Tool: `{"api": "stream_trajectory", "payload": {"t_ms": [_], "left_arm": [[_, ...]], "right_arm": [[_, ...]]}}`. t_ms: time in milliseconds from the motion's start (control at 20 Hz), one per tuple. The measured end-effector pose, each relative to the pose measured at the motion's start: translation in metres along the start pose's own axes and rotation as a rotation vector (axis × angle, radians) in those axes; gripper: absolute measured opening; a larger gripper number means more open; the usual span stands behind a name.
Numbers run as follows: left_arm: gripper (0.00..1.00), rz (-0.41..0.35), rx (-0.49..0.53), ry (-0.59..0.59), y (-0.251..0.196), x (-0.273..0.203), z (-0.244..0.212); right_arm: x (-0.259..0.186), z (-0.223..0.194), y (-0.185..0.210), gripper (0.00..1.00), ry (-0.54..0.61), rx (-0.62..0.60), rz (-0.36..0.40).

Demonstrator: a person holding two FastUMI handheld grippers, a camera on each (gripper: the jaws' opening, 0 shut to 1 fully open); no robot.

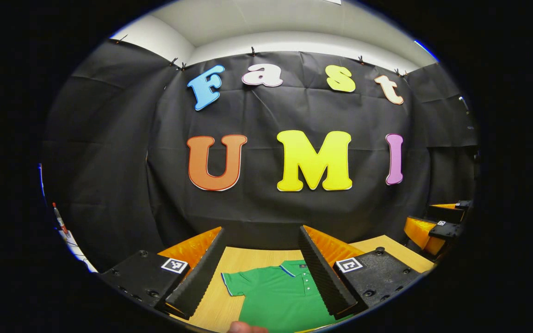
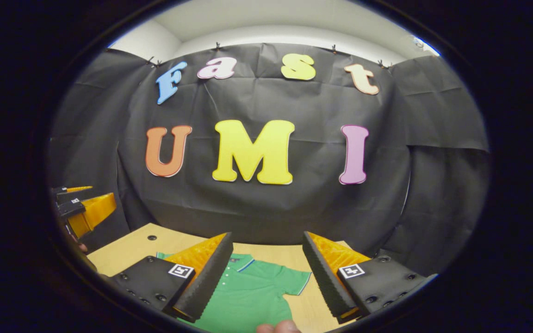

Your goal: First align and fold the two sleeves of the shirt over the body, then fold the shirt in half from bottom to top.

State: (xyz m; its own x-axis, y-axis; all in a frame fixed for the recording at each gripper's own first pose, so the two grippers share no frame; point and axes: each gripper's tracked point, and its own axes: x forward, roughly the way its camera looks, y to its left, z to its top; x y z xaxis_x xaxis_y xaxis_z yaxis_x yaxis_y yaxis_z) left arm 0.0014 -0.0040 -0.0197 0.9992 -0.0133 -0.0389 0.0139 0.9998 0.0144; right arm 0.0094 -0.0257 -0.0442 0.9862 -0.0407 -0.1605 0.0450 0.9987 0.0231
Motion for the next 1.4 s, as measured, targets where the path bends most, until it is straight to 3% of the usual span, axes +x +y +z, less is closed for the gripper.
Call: {"api": "stream_trajectory", "payload": {"t_ms": [650, 800, 950, 1400], "left_arm": [[1.0, -0.007, -0.021, 0.111, -0.012, -0.001, -0.033], [1.0, 0.017, -0.028, 0.136, -0.009, -0.001, -0.04], [1.0, 0.038, -0.032, 0.165, -0.01, -0.004, -0.048], [1.0, 0.077, -0.013, 0.229, -0.02, 0.001, -0.067]], "right_arm": [[0.06, -0.077, -0.075, 0.98, 0.26, -0.019, -0.015], [0.091, -0.111, -0.083, 0.99, 0.38, -0.019, 0.036], [0.12, -0.149, -0.097, 0.98, 0.488, 0.001, 0.039], [0.209, -0.26, -0.133, 0.99, 0.692, 0.057, -0.029]]}}
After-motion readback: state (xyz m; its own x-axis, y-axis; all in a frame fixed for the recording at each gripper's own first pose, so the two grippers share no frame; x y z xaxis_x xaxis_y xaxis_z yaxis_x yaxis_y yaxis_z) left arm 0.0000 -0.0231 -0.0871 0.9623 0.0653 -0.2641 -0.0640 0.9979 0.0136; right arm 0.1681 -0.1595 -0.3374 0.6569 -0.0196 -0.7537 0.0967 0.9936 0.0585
